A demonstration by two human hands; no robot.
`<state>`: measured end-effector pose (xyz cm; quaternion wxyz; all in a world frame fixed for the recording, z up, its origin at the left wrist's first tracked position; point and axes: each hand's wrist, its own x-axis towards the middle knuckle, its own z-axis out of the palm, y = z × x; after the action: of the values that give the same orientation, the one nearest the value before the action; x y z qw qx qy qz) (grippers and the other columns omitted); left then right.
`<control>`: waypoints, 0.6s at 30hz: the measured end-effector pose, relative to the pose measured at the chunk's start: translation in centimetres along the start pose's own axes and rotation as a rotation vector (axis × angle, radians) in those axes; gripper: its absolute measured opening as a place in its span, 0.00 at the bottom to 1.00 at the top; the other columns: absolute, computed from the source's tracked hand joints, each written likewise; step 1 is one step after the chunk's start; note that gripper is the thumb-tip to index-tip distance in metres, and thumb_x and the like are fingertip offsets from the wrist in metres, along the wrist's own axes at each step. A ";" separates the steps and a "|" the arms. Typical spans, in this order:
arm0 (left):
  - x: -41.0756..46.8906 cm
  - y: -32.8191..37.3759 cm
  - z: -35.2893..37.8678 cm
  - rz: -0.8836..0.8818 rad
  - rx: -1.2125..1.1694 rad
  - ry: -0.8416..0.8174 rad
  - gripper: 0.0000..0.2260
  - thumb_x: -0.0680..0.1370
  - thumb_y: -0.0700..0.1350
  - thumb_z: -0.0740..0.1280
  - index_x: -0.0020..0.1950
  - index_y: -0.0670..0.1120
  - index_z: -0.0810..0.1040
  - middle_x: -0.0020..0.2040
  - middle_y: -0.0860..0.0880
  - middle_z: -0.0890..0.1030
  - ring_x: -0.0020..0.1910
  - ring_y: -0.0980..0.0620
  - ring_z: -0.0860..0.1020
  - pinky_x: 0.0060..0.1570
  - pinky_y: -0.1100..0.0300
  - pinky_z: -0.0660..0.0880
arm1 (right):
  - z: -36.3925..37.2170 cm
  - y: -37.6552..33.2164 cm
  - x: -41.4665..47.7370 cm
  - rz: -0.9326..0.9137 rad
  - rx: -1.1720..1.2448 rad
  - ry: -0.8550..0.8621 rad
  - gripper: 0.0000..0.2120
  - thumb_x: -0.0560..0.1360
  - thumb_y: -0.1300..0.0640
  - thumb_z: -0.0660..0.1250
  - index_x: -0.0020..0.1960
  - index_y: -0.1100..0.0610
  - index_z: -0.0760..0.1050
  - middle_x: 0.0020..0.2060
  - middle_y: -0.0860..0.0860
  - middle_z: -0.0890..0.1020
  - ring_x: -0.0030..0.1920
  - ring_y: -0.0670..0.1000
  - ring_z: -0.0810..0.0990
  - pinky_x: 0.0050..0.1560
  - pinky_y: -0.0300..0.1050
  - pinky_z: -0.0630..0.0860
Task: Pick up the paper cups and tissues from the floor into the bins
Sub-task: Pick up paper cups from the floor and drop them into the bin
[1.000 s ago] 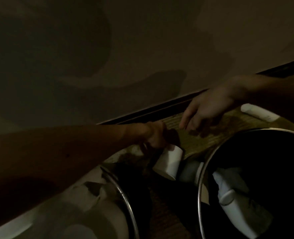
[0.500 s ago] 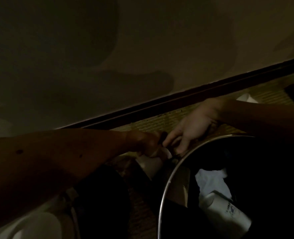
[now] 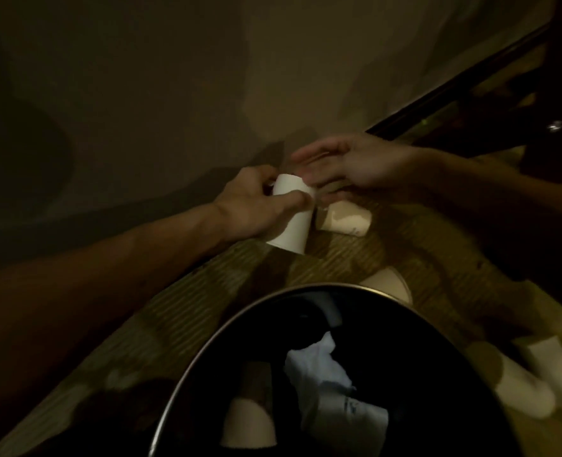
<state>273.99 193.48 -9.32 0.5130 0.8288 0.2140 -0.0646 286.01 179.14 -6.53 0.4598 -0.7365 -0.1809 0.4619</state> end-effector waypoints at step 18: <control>3.9 2.0 5.4 -0.038 0.107 -0.175 0.24 0.66 0.55 0.78 0.57 0.49 0.79 0.46 0.54 0.82 0.42 0.58 0.81 0.30 0.67 0.74 | -3.3 13.2 0.3 0.204 -0.674 0.404 0.37 0.72 0.57 0.73 0.74 0.57 0.57 0.67 0.59 0.72 0.67 0.59 0.71 0.65 0.55 0.72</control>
<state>278.93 189.07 -11.45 0.4834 0.8419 0.1804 -0.1580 286.89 170.87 -17.29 0.1707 -0.9362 -0.1543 0.2659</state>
